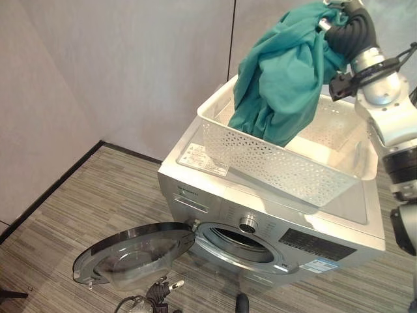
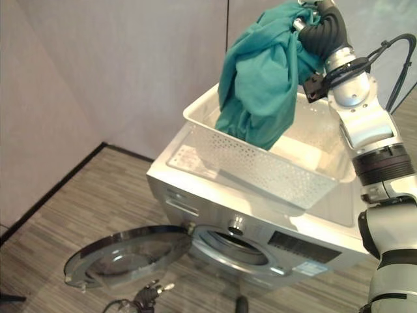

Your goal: Grab the laundry basket,head to the washer,open it,put in the laundry and shut it.

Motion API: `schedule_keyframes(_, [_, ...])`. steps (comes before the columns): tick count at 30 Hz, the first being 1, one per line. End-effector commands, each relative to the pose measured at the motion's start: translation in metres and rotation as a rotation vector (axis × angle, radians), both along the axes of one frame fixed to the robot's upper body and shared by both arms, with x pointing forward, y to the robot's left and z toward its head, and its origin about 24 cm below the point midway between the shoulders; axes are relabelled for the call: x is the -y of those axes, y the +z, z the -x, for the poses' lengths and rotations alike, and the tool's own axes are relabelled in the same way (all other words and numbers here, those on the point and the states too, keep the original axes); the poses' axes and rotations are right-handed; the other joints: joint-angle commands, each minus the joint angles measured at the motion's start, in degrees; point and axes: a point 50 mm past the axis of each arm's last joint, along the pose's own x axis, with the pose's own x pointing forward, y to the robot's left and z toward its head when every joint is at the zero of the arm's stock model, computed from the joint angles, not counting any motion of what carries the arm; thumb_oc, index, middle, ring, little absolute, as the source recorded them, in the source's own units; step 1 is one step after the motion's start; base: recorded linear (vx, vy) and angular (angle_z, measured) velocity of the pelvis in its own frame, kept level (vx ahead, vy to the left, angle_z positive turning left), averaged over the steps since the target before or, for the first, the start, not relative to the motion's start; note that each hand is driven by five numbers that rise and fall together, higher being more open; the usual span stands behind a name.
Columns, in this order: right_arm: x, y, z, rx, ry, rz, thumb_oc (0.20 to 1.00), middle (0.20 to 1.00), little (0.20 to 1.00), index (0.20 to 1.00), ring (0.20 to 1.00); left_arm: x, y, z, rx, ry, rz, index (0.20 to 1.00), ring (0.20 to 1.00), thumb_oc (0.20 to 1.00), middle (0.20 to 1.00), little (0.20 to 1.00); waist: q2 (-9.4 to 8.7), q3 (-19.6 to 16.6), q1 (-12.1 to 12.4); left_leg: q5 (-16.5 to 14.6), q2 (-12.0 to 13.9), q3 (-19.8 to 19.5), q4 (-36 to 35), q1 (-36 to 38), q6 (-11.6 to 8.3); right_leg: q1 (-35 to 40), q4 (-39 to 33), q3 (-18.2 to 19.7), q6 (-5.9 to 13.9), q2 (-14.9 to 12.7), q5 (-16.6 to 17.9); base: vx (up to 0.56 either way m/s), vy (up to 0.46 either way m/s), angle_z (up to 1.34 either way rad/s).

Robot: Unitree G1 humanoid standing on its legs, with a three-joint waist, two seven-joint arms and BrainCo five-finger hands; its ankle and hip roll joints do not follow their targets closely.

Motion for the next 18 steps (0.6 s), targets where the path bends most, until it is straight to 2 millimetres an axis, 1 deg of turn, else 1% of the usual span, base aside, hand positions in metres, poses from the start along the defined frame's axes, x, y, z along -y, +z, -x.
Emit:
schedule_keyframes(1, [0.002, 0.025, 0.005, 0.107, 0.008, -0.042, 0.200, 0.200, 0.200, 0.200, 0.200, -0.002, 0.001, -0.008, 0.018, -0.031, -0.028, 1.000, 1.000, 1.000, 1.000, 1.000, -3.21, -2.21, 1.10, -0.92, -1.54, 1.62, -0.31, -0.42, 3.67, 1.87, 3.62, 2.01, 3.41, -5.30, -7.97, -0.01, 0.019, -0.06])
schedule_keyframes(3, [0.000, 0.028, 0.006, 0.127, 0.020, -0.054, 0.200, 0.200, 0.200, 0.200, 0.200, -0.002, 0.004, -0.013, 0.044, -0.032, -0.025, 1.000, 1.000, 1.000, 1.000, 1.000, -3.47, -1.72, 1.22, -1.52, -1.49, 2.08, 0.93, -0.47, 3.79, 1.98, 3.49, 2.78, 3.41, -5.31, -7.90, -0.01, 0.033, -0.14])
schedule_keyframes(5, [0.001, 0.033, 0.011, 0.160, 0.014, -0.055, 0.200, 0.200, 0.200, 0.200, 0.200, -0.002, 0.008, -0.020, 0.080, -0.043, -0.023, 1.000, 1.000, 1.000, 1.000, 1.000, -3.87, -0.94, 1.39, -2.82, -1.90, 2.42, 4.08, -2.06, 4.13, 1.54, 3.67, 3.42, 3.49, -5.62, -7.69, -0.05, 0.042, -0.17])
schedule_keyframes(6, [0.001, 0.033, 0.011, 0.159, 0.014, -0.055, 0.200, 0.200, 0.200, 0.200, 0.200, -0.002, 0.008, -0.020, 0.080, -0.043, -0.023, 1.000, 1.000, 1.000, 1.000, 1.000, -3.88, -0.96, 1.40, -2.85, -1.91, 2.42, 4.14, -2.11, 4.14, 1.51, 3.68, 3.43, 3.50, -5.63, -7.68, -0.06, 0.046, -0.13])
schedule_keyframes(7, [0.001, 0.036, 0.013, 0.178, 0.013, -0.058, 0.200, 0.200, 0.200, 0.200, 0.200, -0.002, 0.009, -0.022, 0.087, -0.046, -0.022, 1.000, 1.000, 1.000, 1.000, 1.000, -3.98, -0.67, 1.43, -3.26, -2.15, 2.52, 5.01, -2.58, 4.26, 1.38, 3.68, 3.66, 3.53, -5.80, -7.46, -0.06, 0.081, -0.15])
schedule_keyframes(8, [0.002, 0.038, 0.016, 0.206, 0.010, -0.071, 0.200, 0.200, 0.200, 0.200, 0.200, -0.001, 0.010, -0.024, 0.095, -0.058, -0.027, 1.000, 1.000, 1.000, 1.000, 1.000, -4.46, -0.35, 1.54, -4.40, -2.89, 2.95, 7.45, -3.57, 4.63, 1.28, 3.62, 4.21, 3.73, -6.30, -6.96, -0.08, 0.125, -0.11])
schedule_keyframes(10, [0.001, 0.041, 0.018, 0.230, 0.005, -0.078, 0.200, 0.200, 0.200, 0.200, 0.200, -0.002, 0.013, -0.027, 0.114, -0.065, -0.034, 1.000, 1.000, 1.000, 1.000, 1.000, -4.74, -0.14, 1.64, -5.91, -3.81, 3.28, 9.18, -4.24, 5.31, 0.81, 3.48, 5.11, 4.30, -6.91, -6.16, -0.06, 0.128, -0.08])
schedule_keyframes(11, [0.001, 0.041, 0.018, 0.231, 0.005, -0.078, 0.200, 0.200, 0.200, 0.200, 0.200, -0.003, 0.013, -0.027, 0.114, -0.065, -0.034, 1.000, 1.000, 1.000, 1.000, 1.000, -4.78, -0.14, 1.70, -6.02, -3.85, 3.35, 9.38, -4.34, 5.35, 0.77, 3.48, 5.20, 4.34, -6.94, -6.14, -0.05, 0.109, -0.12])
schedule_keyframes(14, [-0.002, 0.049, 0.019, 0.257, -0.002, -0.082, 0.200, 0.200, 0.200, 0.200, 0.200, -0.003, 0.015, -0.031, 0.135, -0.072, -0.040, 1.000, 1.000, 1.000, 1.000, 1.000, -5.14, 0.51, 1.61, -8.05, -5.87, 4.40, 12.26, -5.47, 6.75, -0.92, 3.62, 7.30, 5.28, -8.38, -4.53, -0.10, 0.194, -0.27])
schedule_keyframes(15, [-0.005, 0.055, 0.020, 0.276, 0.004, -0.082, 0.200, 0.200, 0.200, 0.200, 0.200, -0.005, 0.015, -0.031, 0.135, -0.070, -0.045, 1.000, 1.000, 1.000, 1.000, 1.000, -5.40, 0.84, 1.37, -9.25, -7.15, 4.96, 13.57, -5.96, 7.71, -1.77, 3.68, 8.25, 5.81, -9.37, -3.57, -0.09, 0.179, -0.23])
schedule_keyframes(16, [-0.006, 0.055, 0.020, 0.277, 0.004, -0.082, 0.200, 0.200, 0.200, 0.200, 0.200, -0.005, 0.015, -0.031, 0.136, -0.070, -0.045, 1.000, 1.000, 1.000, 1.000, 1.000, -5.44, 0.88, 1.49, -9.45, -7.28, 5.16, 13.95, -6.15, 7.82, -1.89, 3.69, 8.48, 5.92, -9.46, -3.53, -0.11, 0.271, -0.25])
schedule_keyframes(17, [-0.011, 0.061, 0.022, 0.297, 0.013, -0.082, 0.200, 0.200, 0.200, 0.200, 0.200, -0.005, 0.015, -0.029, 0.132, -0.066, -0.044, 1.000, 1.000, 1.000, 1.000, 1.000, -5.60, 1.17, 1.34, -10.71, -8.84, 5.89, 15.31, -6.59, 9.03, -3.04, 3.95, 9.94, 6.50, -10.42, -2.73, -0.05, 0.162, -0.26])
schedule_keyframes(18, [-0.011, 0.062, 0.022, 0.298, 0.014, -0.082, 0.200, 0.200, 0.200, 0.200, 0.200, -0.005, 0.015, -0.029, 0.133, -0.065, -0.043, 1.000, 1.000, 1.000, 1.000, 1.000, -5.62, 1.18, 1.42, -10.79, -8.90, 6.01, 15.45, -6.65, 9.09, -3.13, 3.99, 10.09, 6.56, -10.46, -2.73, -0.10, 0.302, -0.41])
